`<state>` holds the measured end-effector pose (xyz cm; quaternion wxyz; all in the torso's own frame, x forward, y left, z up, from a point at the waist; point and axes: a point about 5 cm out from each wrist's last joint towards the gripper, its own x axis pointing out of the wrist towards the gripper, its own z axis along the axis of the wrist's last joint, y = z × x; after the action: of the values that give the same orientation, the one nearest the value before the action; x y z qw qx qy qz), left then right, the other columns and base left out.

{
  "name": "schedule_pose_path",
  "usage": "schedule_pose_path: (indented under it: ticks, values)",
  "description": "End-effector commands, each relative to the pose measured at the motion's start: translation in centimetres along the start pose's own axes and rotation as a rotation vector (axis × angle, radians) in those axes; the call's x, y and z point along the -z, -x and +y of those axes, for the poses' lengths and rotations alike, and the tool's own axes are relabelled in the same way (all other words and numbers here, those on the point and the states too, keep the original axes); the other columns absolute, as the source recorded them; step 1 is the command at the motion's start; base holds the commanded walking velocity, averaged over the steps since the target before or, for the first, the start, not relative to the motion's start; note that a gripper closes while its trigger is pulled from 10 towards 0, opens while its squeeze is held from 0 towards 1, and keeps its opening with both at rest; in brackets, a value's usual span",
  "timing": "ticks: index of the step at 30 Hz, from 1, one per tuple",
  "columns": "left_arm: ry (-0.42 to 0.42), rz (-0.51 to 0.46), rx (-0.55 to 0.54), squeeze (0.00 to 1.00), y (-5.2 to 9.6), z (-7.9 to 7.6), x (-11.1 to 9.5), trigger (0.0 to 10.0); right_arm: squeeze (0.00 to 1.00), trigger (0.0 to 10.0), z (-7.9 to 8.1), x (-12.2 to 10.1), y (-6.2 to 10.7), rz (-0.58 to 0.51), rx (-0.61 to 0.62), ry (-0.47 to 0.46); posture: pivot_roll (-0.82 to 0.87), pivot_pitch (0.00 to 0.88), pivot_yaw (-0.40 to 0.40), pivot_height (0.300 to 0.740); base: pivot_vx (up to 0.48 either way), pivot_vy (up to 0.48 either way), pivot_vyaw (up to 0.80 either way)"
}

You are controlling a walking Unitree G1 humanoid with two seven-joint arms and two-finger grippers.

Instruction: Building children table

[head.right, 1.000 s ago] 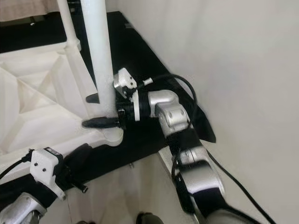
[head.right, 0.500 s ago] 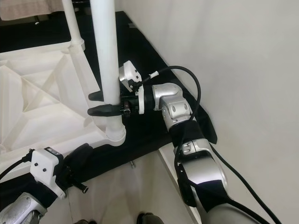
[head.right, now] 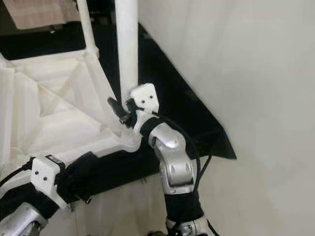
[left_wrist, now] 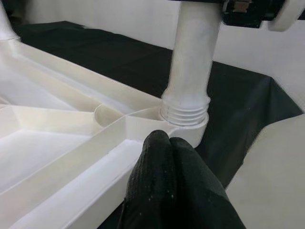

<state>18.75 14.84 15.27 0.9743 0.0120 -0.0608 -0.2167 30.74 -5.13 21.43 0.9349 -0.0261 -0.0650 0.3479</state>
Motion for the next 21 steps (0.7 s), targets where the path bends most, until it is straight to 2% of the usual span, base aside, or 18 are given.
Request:
schedule_pose_path:
  ticks: [1,2,3,4,5,6,7,9,10,12,16,19,20,21]
  values:
    - [0.003,0.015,0.011,0.00,0.1,-0.1,0.3,10.0,0.00,0.0,1.2,3.3,-0.2,0.151,-0.032,-0.086,-0.11,0.136,-0.075,0.740,0.000,0.000,0.00]
    - [0.003,0.014,0.011,0.00,0.1,-0.1,0.3,10.0,0.00,0.0,1.4,3.2,-0.2,0.154,-0.046,-0.086,-0.11,0.136,-0.075,0.740,0.000,0.000,0.00]
    - [0.003,0.011,0.004,0.00,0.1,-0.1,0.3,10.0,0.00,9.3,1.6,3.0,-0.5,0.161,-0.076,-0.078,-0.11,0.136,-0.076,0.740,0.000,0.000,0.00]
    - [0.003,0.009,-0.002,0.00,0.1,-0.1,0.3,10.0,0.00,9.3,1.9,2.8,-0.5,0.171,-0.085,-0.073,-0.11,0.136,-0.076,0.740,0.000,0.000,0.00]
    - [0.003,0.007,-0.007,0.00,0.1,0.0,0.2,10.0,0.00,10.0,1.9,2.2,-0.9,0.144,-0.110,-0.071,-0.11,0.138,-0.076,0.740,0.000,0.000,0.00]
    - [0.003,0.007,-0.007,0.00,0.1,0.0,0.2,10.0,0.00,10.0,1.9,2.2,-0.9,0.144,-0.110,-0.071,-0.11,0.138,-0.076,0.740,0.000,0.000,0.00]
    - [0.003,0.006,-0.009,0.00,0.1,0.0,0.2,10.0,0.00,10.0,2.1,1.6,-1.3,0.116,-0.194,-0.066,-0.11,0.138,-0.076,0.740,0.000,0.000,0.00]
    - [0.004,0.005,-0.010,0.00,0.1,0.0,0.2,10.0,0.00,10.0,2.4,1.2,-1.5,0.100,-0.235,-0.063,-0.11,0.138,-0.076,0.740,0.000,0.000,0.00]
    - [0.005,0.005,-0.007,0.00,0.1,-0.1,0.2,10.0,1.00,10.0,2.2,0.3,-1.9,0.059,-0.340,-0.068,-0.11,0.140,-0.075,0.740,0.000,0.000,0.00]
    - [0.005,0.005,-0.007,0.00,0.1,-0.1,0.2,10.0,1.00,10.0,2.2,0.3,-1.9,0.059,-0.340,-0.068,-0.11,0.140,-0.075,0.740,0.000,0.000,0.00]
    - [0.011,0.001,-0.001,0.00,-0.1,-0.2,0.2,10.0,1.00,10.0,0.4,-1.8,-2.1,-0.029,-0.703,-0.043,-0.11,0.139,-0.079,0.740,0.000,0.000,0.00]
    - [0.013,-0.001,-0.003,0.00,-0.1,-0.3,0.2,10.0,1.00,10.0,-0.4,-2.1,-2.2,-0.019,-0.868,-0.025,-0.10,0.140,-0.078,0.740,0.000,0.000,0.00]
    - [0.014,-0.001,-0.004,0.00,-0.1,-0.3,0.2,10.0,0.00,10.0,-0.7,-2.2,-2.4,-0.014,-0.904,-0.008,-0.09,0.138,-0.078,0.740,0.000,0.000,0.00]
    - [0.014,-0.001,-0.005,0.00,-0.1,-0.3,0.2,10.0,0.00,10.0,-0.9,-2.4,-2.5,-0.012,-0.931,0.002,-0.09,0.139,-0.078,0.740,0.000,0.000,0.00]
